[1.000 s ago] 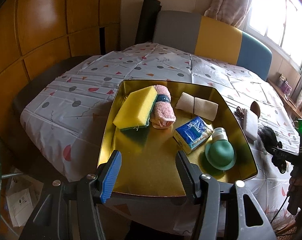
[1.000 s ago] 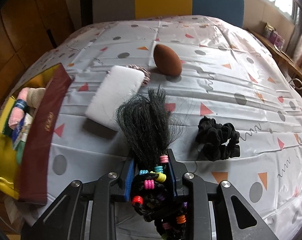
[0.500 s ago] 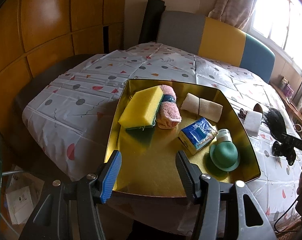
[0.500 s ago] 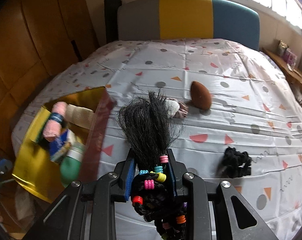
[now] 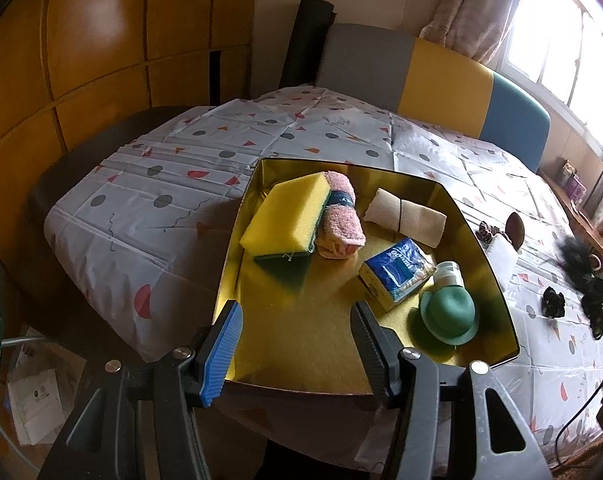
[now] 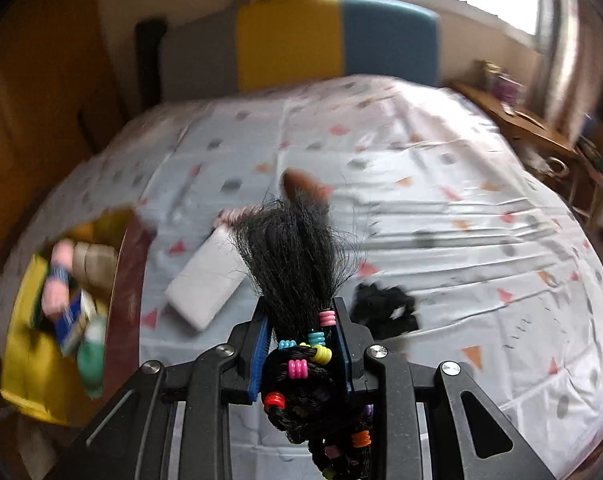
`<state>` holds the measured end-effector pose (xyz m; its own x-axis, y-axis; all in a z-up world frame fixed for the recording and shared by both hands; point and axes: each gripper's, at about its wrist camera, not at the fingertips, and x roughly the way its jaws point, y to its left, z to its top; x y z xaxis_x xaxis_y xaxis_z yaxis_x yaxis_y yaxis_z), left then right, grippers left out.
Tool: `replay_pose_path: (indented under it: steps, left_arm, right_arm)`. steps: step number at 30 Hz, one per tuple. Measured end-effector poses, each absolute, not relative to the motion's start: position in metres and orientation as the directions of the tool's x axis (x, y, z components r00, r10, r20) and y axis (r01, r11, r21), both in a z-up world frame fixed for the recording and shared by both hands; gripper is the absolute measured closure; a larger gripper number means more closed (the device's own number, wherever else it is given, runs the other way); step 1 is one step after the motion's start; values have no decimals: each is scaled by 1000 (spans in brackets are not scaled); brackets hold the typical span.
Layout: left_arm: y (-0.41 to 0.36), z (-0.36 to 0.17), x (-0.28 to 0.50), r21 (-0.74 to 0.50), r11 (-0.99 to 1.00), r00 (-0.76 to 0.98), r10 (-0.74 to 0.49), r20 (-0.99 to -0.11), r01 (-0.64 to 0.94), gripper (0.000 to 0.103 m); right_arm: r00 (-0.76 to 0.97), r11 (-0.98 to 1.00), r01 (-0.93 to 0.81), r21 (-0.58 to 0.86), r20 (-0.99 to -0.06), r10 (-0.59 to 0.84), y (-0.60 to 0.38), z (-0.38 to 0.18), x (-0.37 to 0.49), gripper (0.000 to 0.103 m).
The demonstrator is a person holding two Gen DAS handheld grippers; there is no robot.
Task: Organize soft objects
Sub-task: 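Carry the hair tuft into the tray and open the right tool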
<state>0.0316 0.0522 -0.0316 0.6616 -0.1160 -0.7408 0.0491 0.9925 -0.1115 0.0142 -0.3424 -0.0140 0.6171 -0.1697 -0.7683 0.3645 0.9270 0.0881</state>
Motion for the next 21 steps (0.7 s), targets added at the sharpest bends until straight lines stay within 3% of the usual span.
replay_pose_path:
  steps: [2, 8, 15, 21]
  left_arm:
    - [49, -31, 31, -106, 993, 664, -117, -739, 57, 46]
    - [50, -28, 28, -93, 994, 672, -102, -733, 50, 46]
    - [61, -23, 27, -90, 996, 687, -82, -722, 24, 46]
    - [68, -24, 28, -98, 995, 685, -78, -724, 10, 46]
  right_arm:
    - [672, 925, 325, 195, -736, -81, -350, -3, 8, 74]
    - [683, 964, 114, 240, -724, 99, -288, -2, 18, 74]
    - [578, 945, -159, 287, -749, 325, -178, -28, 52, 74]
    - [472, 917, -279, 284, -791, 389, -119, -53, 72, 74]
